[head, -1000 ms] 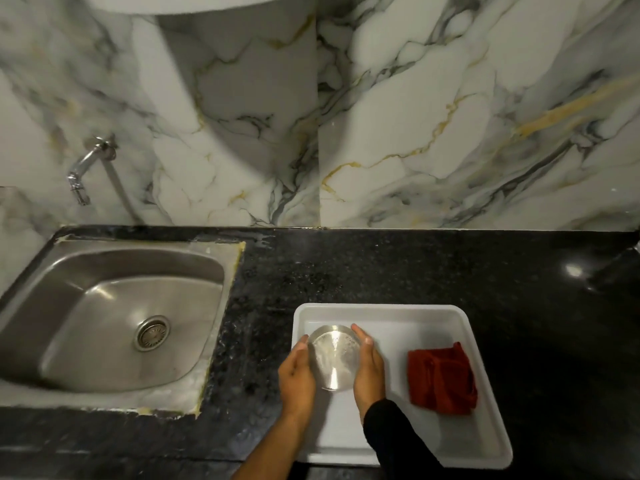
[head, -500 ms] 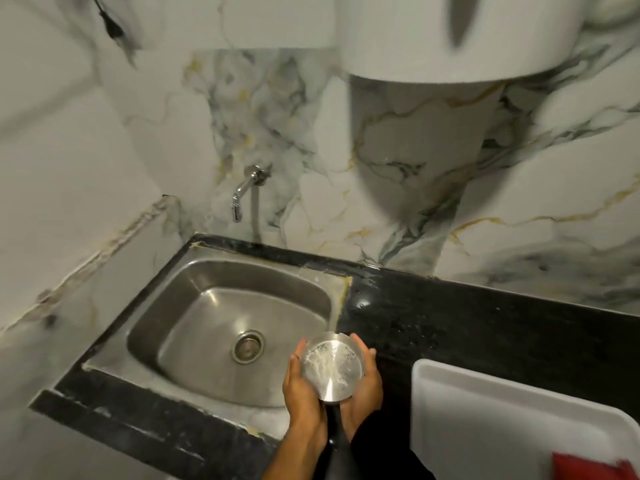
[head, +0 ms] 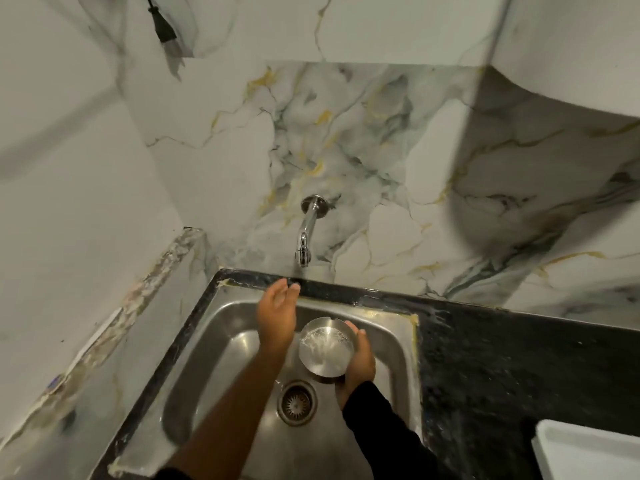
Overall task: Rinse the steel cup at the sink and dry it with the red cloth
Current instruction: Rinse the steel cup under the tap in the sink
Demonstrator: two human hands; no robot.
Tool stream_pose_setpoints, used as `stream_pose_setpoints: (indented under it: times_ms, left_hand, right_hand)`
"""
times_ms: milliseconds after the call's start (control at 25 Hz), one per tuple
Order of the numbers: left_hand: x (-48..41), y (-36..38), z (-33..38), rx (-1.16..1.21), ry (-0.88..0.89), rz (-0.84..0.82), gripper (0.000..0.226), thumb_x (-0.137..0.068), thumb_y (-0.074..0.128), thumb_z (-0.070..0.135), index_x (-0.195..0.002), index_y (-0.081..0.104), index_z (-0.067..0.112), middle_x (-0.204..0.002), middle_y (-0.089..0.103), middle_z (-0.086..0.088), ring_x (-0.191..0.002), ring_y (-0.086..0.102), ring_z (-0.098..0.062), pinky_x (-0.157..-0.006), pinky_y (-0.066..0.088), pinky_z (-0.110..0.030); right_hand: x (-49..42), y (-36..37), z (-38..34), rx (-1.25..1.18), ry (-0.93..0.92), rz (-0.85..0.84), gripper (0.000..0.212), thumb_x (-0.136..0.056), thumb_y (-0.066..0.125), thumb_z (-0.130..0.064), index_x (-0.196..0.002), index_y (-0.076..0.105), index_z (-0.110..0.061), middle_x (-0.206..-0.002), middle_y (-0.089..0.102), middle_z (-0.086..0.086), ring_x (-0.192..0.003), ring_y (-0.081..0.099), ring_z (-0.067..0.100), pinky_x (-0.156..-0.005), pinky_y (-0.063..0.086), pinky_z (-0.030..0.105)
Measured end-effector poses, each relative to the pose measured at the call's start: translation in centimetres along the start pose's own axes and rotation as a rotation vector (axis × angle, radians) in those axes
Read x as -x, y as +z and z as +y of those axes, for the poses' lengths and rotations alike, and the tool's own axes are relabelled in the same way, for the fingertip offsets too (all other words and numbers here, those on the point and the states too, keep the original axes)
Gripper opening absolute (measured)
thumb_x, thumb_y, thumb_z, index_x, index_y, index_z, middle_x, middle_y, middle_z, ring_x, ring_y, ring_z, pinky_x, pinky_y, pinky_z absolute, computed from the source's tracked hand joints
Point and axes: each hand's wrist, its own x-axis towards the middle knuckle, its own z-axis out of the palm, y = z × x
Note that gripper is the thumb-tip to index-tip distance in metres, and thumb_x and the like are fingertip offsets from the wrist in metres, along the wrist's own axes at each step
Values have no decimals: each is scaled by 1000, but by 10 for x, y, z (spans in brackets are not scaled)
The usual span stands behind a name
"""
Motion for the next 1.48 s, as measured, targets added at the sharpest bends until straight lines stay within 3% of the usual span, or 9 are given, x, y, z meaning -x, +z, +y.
stream_pose_setpoints:
  times_ms: [120, 240, 320, 480, 600, 680, 960, 1200, 1480]
  left_hand:
    - [-55, 1, 48, -388, 143, -85, 71, -75, 74, 76, -126, 72, 27, -117, 73, 13, -102, 66, -11, -90, 51, -35]
    - [-83, 16, 67, -667, 283, -44, 56, -63, 76, 82, -73, 73, 27, -71, 71, 10, -70, 66, -14, -64, 50, -32]
    - [-95, 24, 65, -711, 330, -31, 46, -70, 80, 67, -64, 68, 23, -60, 62, 7, -65, 64, -21, -61, 44, -32]
    - [-130, 17, 57, -573, 256, -352, 20, -77, 85, 40, -75, 78, 21, -63, 75, 4, -65, 73, -15, -65, 54, -30]
    - [-157, 7, 60, -373, 139, -756, 8, -87, 83, 13, -90, 79, 19, -77, 83, 4, -79, 80, -15, -93, 64, -42]
    - [-165, 5, 60, -328, 145, -849, 15, -90, 80, 5, -93, 78, 19, -80, 82, 7, -80, 78, -9, -98, 62, -40]
    - [-167, 4, 62, -283, 129, -900, 19, -92, 78, 4, -95, 74, 22, -86, 80, 5, -76, 79, -2, -69, 59, -13]
    - [-165, 6, 63, -284, 99, -878, 19, -92, 76, 0, -98, 73, 18, -89, 78, -1, -75, 76, -6, -71, 61, -15]
    - [-163, 6, 63, -298, 90, -860, 33, -93, 74, -3, -125, 69, -5, -91, 76, -2, -80, 74, -8, -73, 61, -16]
  right_hand:
    - [-17, 34, 9, -13, 29, 39, 46, -97, 56, -54, -118, 78, -20, -123, 75, 23, -116, 68, 50, -71, 62, 45]
    - [-32, 57, 15, 10, 1, 85, 41, -97, 63, -47, -119, 78, -16, -124, 75, 23, -116, 69, 45, -101, 57, 58]
    - [-44, 67, 19, 26, -10, 107, 37, -96, 66, -42, -120, 77, -15, -124, 75, 22, -116, 70, 42, -107, 53, 60]
    - [-57, 74, 27, 36, 22, 120, 35, -92, 70, -42, -116, 78, -18, -114, 80, 16, -104, 77, 36, -96, 62, 54]
    - [-68, 75, 30, 38, 32, 108, 34, -91, 70, -46, -110, 79, -19, -99, 85, 9, -85, 82, 27, -71, 68, 40]
    - [-75, 76, 31, 61, 35, 122, 37, -91, 69, -48, -111, 78, -19, -99, 85, 8, -91, 81, 30, -79, 67, 42]
    - [-88, 96, 41, 66, 28, 85, 43, -91, 69, -46, -121, 76, -16, -118, 79, 15, -108, 75, 39, -98, 60, 55]
    - [-97, 77, 35, 27, 21, 132, 49, -85, 72, -52, -121, 76, -19, -116, 80, 12, -107, 75, 35, -99, 60, 52]
    - [-90, 99, 40, 3, -16, 124, 32, -87, 72, -44, -108, 82, -22, -110, 82, 12, -101, 77, 34, -82, 66, 47]
